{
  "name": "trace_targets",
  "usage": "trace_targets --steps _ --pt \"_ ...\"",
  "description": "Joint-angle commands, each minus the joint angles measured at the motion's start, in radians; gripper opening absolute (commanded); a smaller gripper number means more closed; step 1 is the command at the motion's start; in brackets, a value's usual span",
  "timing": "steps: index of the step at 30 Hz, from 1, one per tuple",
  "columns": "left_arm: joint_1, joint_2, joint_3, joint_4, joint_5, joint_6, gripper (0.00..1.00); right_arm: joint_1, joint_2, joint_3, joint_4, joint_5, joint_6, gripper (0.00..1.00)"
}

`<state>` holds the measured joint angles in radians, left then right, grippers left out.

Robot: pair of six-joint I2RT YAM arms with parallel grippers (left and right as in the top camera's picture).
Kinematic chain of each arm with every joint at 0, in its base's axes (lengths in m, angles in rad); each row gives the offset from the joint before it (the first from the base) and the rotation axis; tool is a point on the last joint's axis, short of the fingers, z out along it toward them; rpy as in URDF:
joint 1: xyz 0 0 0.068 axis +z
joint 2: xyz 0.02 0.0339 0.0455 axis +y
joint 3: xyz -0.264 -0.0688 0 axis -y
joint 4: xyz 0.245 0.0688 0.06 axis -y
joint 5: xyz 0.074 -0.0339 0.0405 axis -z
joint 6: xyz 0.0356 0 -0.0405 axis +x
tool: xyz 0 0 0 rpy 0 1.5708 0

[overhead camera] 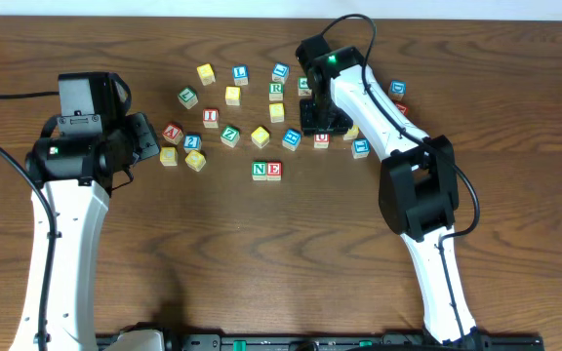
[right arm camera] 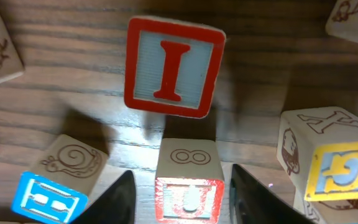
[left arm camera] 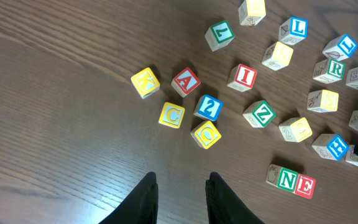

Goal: Spell out NEURIPS
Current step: 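Move the right gripper onto the red U block and grasp it, then carry the red U block and lower it right of the E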

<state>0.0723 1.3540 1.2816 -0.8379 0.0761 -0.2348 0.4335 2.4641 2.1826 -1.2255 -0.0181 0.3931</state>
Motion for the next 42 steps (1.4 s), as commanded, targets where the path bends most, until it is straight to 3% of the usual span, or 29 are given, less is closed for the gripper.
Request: trace_targets --steps 1,9,17,26,42 --pt "0.004 0.000 -0.003 -0.003 -0.005 0.006 0.26 0.003 0.021 -0.006 0.003 0.016 -0.016 0.41" --pt "0.004 0.000 -0.002 -0.003 -0.005 0.006 0.26 0.003 0.021 -0.006 0.003 0.016 -0.016 0.24" --pt "0.004 0.000 -0.002 -0.002 -0.005 0.006 0.27 -0.006 0.006 -0.003 -0.029 0.002 -0.016 0.13" --pt "0.004 0.000 -0.002 0.001 -0.005 0.006 0.27 0.032 -0.024 -0.011 -0.154 -0.086 -0.035 0.14" --pt "0.004 0.000 -0.002 0.002 -0.005 0.006 0.27 0.125 -0.024 -0.019 -0.128 -0.053 0.093 0.15"
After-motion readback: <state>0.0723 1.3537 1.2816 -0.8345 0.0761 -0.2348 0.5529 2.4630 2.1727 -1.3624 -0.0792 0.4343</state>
